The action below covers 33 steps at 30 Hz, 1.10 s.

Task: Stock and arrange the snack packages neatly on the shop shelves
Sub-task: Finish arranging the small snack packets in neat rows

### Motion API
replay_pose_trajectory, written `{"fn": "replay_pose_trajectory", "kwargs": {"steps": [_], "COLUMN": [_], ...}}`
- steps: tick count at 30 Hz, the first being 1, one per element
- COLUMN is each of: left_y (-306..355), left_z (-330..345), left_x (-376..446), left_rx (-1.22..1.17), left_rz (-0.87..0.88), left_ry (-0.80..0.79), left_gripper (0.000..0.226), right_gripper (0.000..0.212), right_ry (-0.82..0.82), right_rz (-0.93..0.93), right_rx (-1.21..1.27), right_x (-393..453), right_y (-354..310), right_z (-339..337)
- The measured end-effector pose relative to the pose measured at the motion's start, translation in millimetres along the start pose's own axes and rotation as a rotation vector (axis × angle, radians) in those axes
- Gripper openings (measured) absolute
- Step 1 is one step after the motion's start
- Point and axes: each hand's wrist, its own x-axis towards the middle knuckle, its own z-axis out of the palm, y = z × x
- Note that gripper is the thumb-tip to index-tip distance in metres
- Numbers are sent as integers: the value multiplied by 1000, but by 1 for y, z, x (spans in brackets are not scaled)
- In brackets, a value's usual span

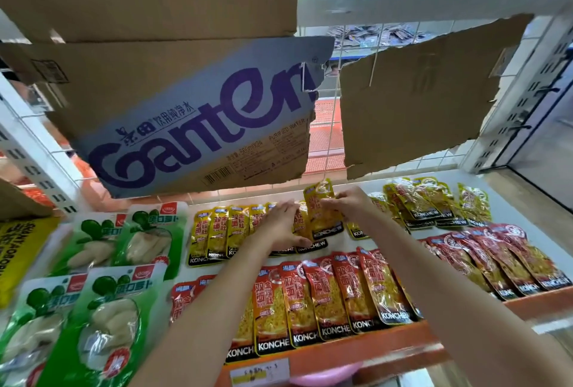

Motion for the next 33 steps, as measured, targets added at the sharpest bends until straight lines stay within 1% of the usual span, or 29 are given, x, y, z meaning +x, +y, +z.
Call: {"fn": "replay_pose_trajectory", "kwargs": {"steps": [1,2,4,5,8,11,14,16,18,19,21,24,28,31,32,33], "left_y": [0,-1,-1,-1,1,3,10,19,30,36,45,48,48,50,51,51], "left_z": [1,2,3,2,1,-6,-16,-20,-20,-17,-7,2,3,3,3,3], "left_x": [0,1,2,1,3,2,4,7,12,14,17,18,18,18,18,17], "left_rx": [-2,-7,-15,-17,-19,-24,-48,-77,-58,-42,-15,5,-16,-33,-40,-48], "left_rz": [-7,-13,-24,-30,-45,-59,-75,-87,-67,-49,-35,-74,-101,-122,-125,-126], "left_ry": [8,15,16,12,-12,-60,-98,-33,58,74,55,16,19,20,17,16], "left_gripper": [93,93,93,94,94,95,89,81,78,79,82,85,86,86,86,86], "right_gripper": [28,27,31,33,36,39,32,32,33,34,41,51,57,64,64,65], "right_ry": [-1,4,33,47,87,79,86,103,70,40,-1,-9,-29,-59,-63,-58], "right_rz": [11,15,9,-5,-59,-146,-177,-121,-75,-69,-69,-82,-49,-57,-63,-43], "right_rx": [-63,-196,-462,-538,-652,-676,-627,-615,-656,-707,-798,-876,-870,-921,-919,-866], "right_x": [1,2,5,5,7,8,13,16,18,18,19,18,19,21,22,23], "right_y": [2,5,10,11,11,10,16,22,30,33,38,38,33,30,29,28], "right_z": [6,12,19,19,18,14,-6,-27,-42,-45,-46,-42,-35,-26,-23,-21]}}
